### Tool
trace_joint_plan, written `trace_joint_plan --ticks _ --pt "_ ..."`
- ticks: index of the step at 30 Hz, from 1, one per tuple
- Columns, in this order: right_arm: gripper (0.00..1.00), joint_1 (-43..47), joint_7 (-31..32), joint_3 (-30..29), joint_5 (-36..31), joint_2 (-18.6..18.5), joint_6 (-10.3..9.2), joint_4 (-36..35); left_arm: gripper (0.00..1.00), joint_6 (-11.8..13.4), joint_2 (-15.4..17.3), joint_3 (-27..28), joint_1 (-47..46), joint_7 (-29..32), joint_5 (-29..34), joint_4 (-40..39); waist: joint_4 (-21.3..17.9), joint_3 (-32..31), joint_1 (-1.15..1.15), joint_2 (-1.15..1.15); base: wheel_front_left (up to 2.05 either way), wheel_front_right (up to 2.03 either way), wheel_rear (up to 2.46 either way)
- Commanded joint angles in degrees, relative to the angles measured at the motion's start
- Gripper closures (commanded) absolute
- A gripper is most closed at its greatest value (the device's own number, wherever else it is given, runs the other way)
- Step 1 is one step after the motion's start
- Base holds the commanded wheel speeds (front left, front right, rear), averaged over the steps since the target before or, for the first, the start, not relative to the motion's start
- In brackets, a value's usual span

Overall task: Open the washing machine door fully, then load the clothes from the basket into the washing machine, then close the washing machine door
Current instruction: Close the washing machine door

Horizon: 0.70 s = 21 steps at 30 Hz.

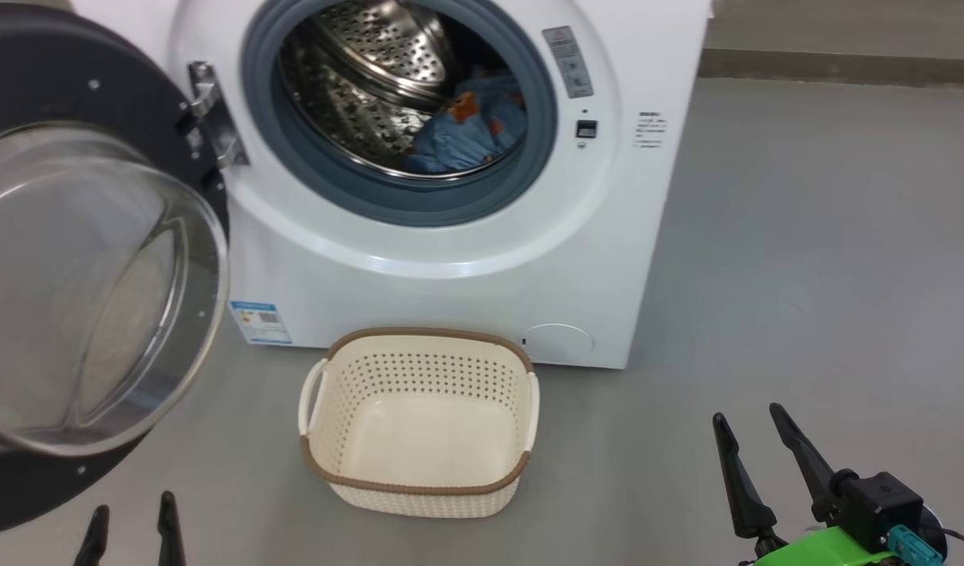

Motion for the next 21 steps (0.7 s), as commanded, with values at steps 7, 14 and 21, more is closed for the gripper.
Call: trace_joint_plan --ticks 7,14,21 --pt "0.00 -1.9 -0.3 2.1 0.3 -0.2 0.09 -0.9 0.00 0.0 0.4 2.5 -2.8 -0.2 -1.2 0.0 6.2 0.2 0.00 0.00 0.00 0.00 0.00" --pt "0.00 -2.1 -0.3 2.5 0.2 -0.2 0.09 -0.6 0.00 1.0 0.4 3.0 -3.0 -0.2 -1.6 1.0 10.5 0.8 0.00 0.00 0.00 0.00 0.00" --pt "0.00 -3.1 -0.3 2.9 -0.7 -0.2 0.09 -0.9 0.00 2.2 0.4 3.7 -3.8 -0.2 -1.9 1.5 14.8 1.9 0.00 0.00 0.00 0.00 0.00"
